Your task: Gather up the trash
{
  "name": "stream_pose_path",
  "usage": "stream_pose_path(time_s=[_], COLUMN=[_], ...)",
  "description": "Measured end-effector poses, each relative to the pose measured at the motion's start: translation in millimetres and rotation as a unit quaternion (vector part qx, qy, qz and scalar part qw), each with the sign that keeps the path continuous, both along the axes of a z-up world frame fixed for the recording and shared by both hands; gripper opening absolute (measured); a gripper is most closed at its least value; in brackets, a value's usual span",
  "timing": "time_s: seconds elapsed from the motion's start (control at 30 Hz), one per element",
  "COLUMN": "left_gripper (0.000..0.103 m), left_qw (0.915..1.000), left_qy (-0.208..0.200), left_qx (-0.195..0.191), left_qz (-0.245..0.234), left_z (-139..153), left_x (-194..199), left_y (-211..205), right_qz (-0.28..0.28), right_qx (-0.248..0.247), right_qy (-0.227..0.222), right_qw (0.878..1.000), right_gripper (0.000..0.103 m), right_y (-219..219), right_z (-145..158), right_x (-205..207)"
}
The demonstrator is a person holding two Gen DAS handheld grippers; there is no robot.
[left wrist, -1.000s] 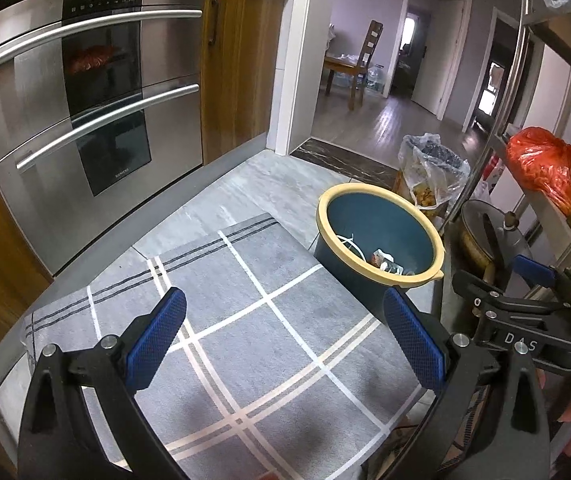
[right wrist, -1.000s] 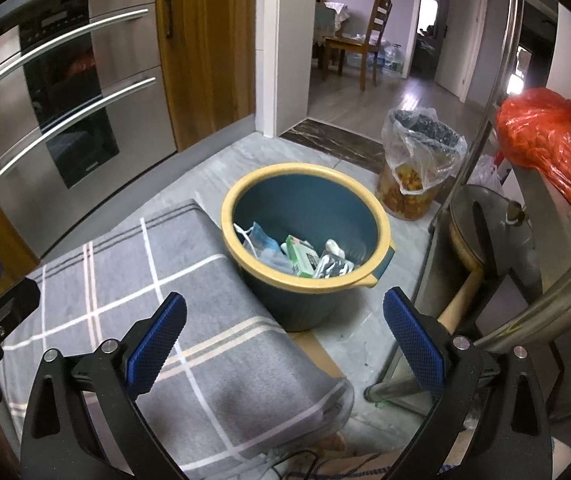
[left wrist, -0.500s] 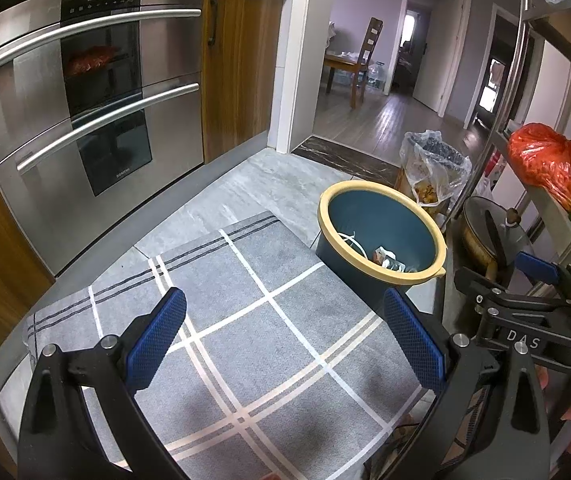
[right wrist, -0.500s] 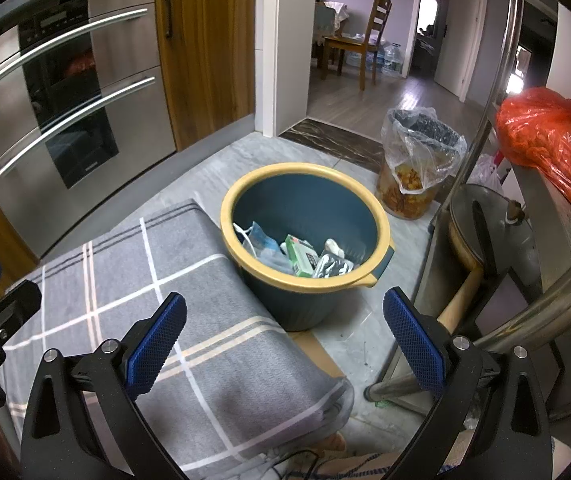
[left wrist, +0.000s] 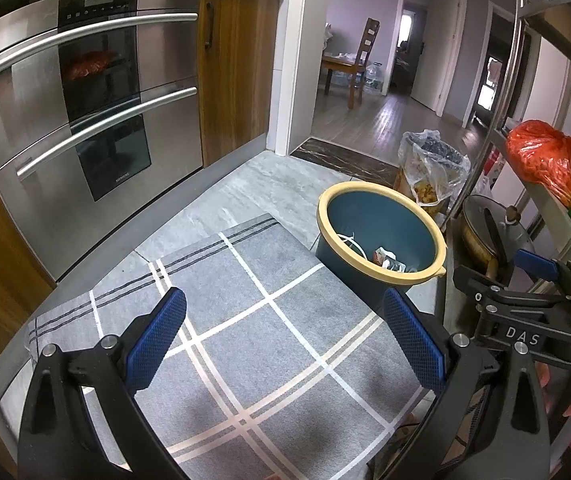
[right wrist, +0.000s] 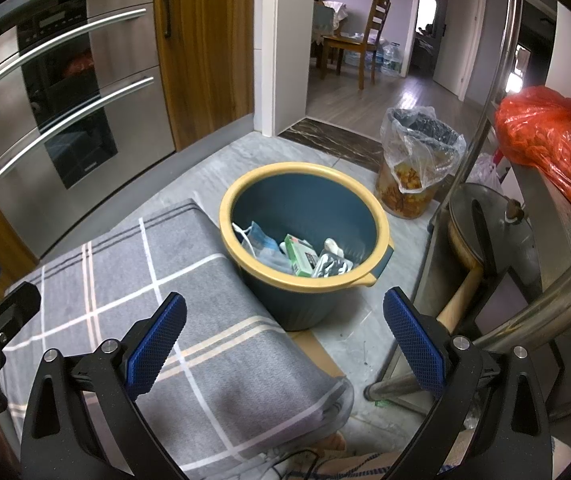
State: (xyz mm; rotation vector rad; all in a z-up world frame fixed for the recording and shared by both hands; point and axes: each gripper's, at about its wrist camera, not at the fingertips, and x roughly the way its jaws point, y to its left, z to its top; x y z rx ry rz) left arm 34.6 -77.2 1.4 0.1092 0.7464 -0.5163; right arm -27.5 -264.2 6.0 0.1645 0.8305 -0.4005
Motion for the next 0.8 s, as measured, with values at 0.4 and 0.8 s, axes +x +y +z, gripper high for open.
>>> stream_pose_path(time_s=[0.4,0.8], left_gripper=[0.097,0.097], left_qw=[1.0,1.0], left_qy=[0.0,-0.002], left_qx=[-0.001,0.006], left_qz=[-0.004,0.006], left_z=[0.2,-0.6], left_x=[0.8,2.5], left_y=[0.9,2.9], right_qz=[0.0,0.0], right_qx=[0.0,0.001], right_qy=[0.0,0.001], right_qw=[1.0,1.0], right_gripper=[0.098,0.098], right_y=[-0.5,-0.4], right_z=[0.3,0.2], right_x=[0.1,0.3])
